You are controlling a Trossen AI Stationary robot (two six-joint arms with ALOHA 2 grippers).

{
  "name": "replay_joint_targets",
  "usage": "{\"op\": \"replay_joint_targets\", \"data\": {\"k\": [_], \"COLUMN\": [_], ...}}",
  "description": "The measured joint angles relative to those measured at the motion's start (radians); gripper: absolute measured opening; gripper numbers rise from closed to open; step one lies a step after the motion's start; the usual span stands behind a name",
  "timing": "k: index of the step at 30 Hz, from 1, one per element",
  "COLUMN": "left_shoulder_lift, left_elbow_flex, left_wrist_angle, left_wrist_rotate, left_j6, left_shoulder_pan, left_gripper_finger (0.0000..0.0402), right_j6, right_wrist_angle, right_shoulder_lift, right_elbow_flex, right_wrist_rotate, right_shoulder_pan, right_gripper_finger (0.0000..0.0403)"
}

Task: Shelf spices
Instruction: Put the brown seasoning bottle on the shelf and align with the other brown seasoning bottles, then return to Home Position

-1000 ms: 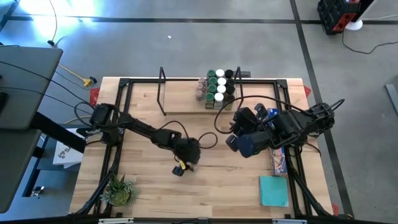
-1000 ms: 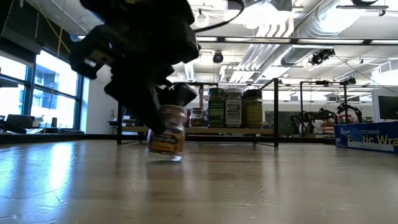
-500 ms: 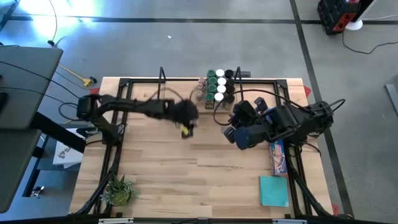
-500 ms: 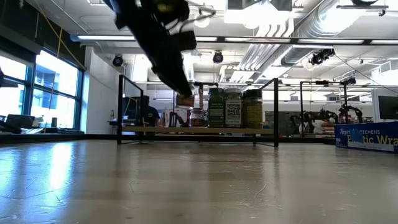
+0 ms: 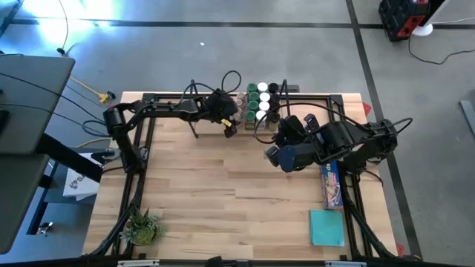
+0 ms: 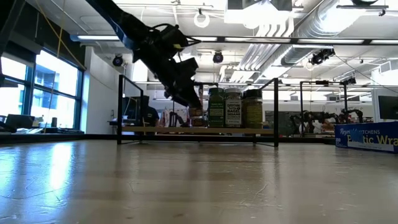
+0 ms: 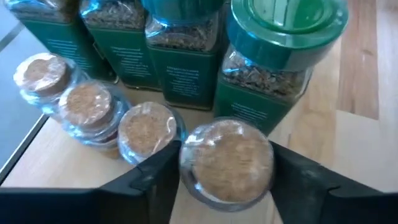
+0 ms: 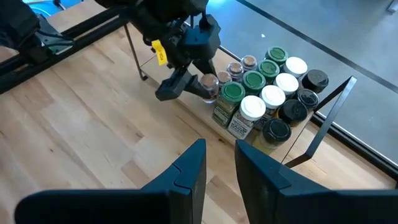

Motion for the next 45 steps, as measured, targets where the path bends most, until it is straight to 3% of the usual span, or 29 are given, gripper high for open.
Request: {"op": "replay_joint_targets", "data": {"k": [5,15,19,24,26,30,40,45], "left_shoulder_lift": [0.028,-0.029,-0.129,-0.317,-0.404,-0.572,-0.839,-0.897], "left_elbow_flex": [0.002,0.001,0.001,0.001,0.001,0.001,0.001,0.001], "left_wrist_angle": [0.047,-0.021,-0.115,-0.262,-0.297,-0.336,-0.359,-0.396], "left_wrist_rotate": [0.007,0.002,-0.003,-0.001,0.002,0.002,-0.109,-0.098], "left_j6": [0.035,0.016,-0.010,-0.089,-0.118,-0.160,-0.114,-0.121], "left_shoulder_pan": [-0.001,-0.014,-0.037,-0.062,-0.066,-0.069,-0.066,-0.061], "left_gripper_finger": [0.0265,0.0276,0.0277,0.0277,0.0277,0.0277,0.0278,0.0278], "right_j6": [0.000,0.003,-0.010,-0.153,-0.120,-0.155,-0.135,-0.135], "right_wrist_angle": [0.000,0.000,0.000,0.000,0.000,0.000,0.008,0.132], "right_shoulder_lift": [0.000,0.000,0.000,0.000,0.000,-0.022,-0.295,-0.491], "right_elbow_flex": [0.000,0.000,0.000,0.000,0.000,0.000,-0.008,-0.178], "right_wrist_rotate": [0.000,-0.002,-0.003,0.001,-0.006,-0.123,-0.119,-0.114], "right_shoulder_pan": [0.000,0.000,0.000,0.000,0.000,0.000,0.063,0.089], "right_gripper_finger": [0.0078,0.0078,0.0078,0.0078,0.0078,0.0078,0.0078,0.0063]}}
